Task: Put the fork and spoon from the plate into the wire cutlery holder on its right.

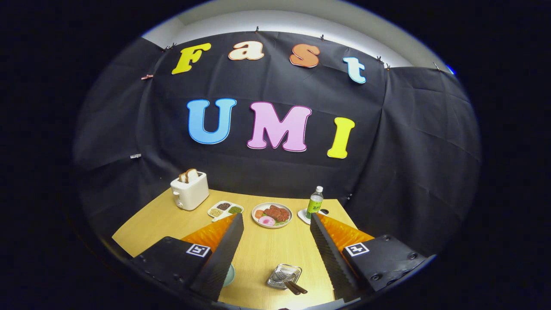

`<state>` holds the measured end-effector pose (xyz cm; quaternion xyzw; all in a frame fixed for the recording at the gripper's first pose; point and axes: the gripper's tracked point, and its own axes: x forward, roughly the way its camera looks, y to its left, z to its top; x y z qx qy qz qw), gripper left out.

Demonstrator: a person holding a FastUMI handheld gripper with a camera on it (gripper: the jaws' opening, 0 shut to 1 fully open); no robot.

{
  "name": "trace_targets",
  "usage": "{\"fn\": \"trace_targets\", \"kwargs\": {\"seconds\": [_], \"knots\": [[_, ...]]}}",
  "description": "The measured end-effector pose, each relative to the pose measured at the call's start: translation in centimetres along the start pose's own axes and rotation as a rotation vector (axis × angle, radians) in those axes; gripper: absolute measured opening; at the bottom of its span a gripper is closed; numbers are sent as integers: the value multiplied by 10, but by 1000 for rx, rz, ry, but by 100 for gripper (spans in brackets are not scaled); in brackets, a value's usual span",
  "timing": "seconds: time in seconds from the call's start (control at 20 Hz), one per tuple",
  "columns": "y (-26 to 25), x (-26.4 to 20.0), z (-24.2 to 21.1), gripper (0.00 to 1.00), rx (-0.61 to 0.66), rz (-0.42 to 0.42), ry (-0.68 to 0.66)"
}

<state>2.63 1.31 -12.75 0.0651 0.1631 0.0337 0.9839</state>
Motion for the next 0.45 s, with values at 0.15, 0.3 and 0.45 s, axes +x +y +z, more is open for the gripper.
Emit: {"fn": "trace_targets", "kwargs": {"seconds": [0.15,0.3,0.45], "knots": [[-2,0,-1,97,0,-3,3],[-4,0,-2,97,-1,-7,7],[-5,1,-3,97,-6,-9,11]]}}
